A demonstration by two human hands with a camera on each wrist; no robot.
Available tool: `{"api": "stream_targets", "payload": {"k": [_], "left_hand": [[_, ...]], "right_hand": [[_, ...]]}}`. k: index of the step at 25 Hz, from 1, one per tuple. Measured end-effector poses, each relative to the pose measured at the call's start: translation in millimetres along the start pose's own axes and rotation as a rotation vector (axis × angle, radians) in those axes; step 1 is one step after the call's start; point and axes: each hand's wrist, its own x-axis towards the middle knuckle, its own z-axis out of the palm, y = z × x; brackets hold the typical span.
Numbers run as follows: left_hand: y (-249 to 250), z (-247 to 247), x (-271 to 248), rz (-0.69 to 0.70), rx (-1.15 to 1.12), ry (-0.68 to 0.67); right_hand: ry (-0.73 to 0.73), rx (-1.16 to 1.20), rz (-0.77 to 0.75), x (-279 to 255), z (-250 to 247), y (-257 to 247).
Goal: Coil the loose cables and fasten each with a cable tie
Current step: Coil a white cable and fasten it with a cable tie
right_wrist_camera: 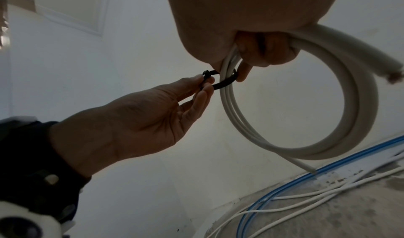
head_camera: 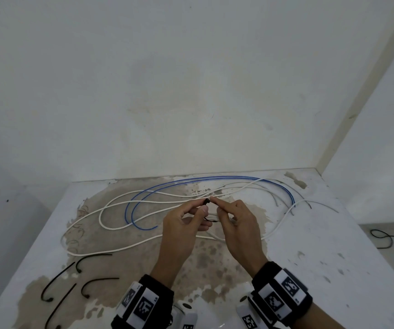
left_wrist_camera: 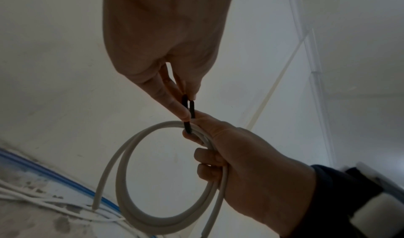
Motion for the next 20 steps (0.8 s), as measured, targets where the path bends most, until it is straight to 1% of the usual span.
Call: {"api": "stream_targets", "payload": {"k": [6,12,17,20], "left_hand": [[3.0,2.6,-0.5,0.005,0.043,-0.014],[8.2,8.2,0.7,-0.025,0.089,-0.013],[16.2,11.5,3.6,-0.053,0.19,-0.115],[16.4,12.2,2.0,-0.069,0.199,-0.113]], "right_hand": [[0.005,-0.045,-0.006,0.0,-2.7,2.6],[0.061,-0.127,-0.038,-2.1,-4.5,3.3],[0.115,-0.229,-0.074,-1.3,-13.2,6.2],[0.133,-0.304,-0.109,-0.4,-16.3,6.0]]}}
